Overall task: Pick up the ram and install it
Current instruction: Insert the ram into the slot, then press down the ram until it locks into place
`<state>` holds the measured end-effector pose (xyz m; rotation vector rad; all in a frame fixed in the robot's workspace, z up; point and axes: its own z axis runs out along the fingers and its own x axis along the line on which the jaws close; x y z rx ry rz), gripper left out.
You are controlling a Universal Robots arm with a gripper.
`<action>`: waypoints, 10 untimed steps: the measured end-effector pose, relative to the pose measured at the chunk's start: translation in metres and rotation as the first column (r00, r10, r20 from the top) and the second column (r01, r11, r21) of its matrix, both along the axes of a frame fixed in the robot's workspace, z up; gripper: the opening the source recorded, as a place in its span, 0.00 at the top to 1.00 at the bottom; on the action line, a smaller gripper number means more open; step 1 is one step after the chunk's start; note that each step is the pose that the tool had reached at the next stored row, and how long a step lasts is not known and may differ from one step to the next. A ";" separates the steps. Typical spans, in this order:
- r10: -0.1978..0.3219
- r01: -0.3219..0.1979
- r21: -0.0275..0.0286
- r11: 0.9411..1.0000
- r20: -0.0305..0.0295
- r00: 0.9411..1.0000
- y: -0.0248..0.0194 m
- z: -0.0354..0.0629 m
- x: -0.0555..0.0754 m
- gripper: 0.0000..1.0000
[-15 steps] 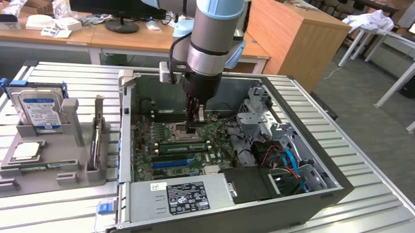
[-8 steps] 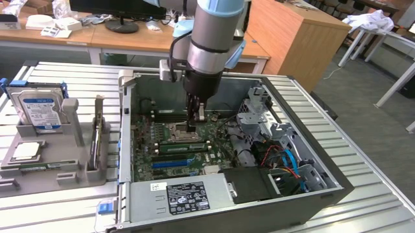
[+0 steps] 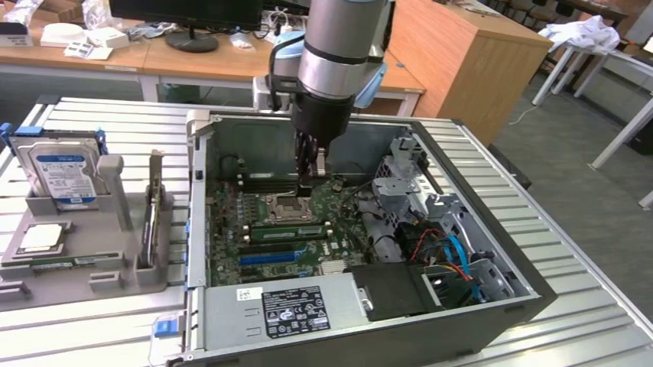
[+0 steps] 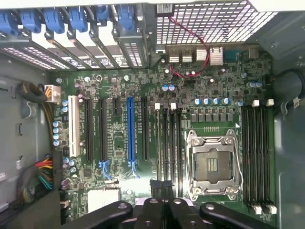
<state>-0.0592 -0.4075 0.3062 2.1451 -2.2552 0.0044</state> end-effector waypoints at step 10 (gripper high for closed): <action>0.000 0.000 0.000 1.000 0.000 1.000 0.0000 0.0001 0.000 0.89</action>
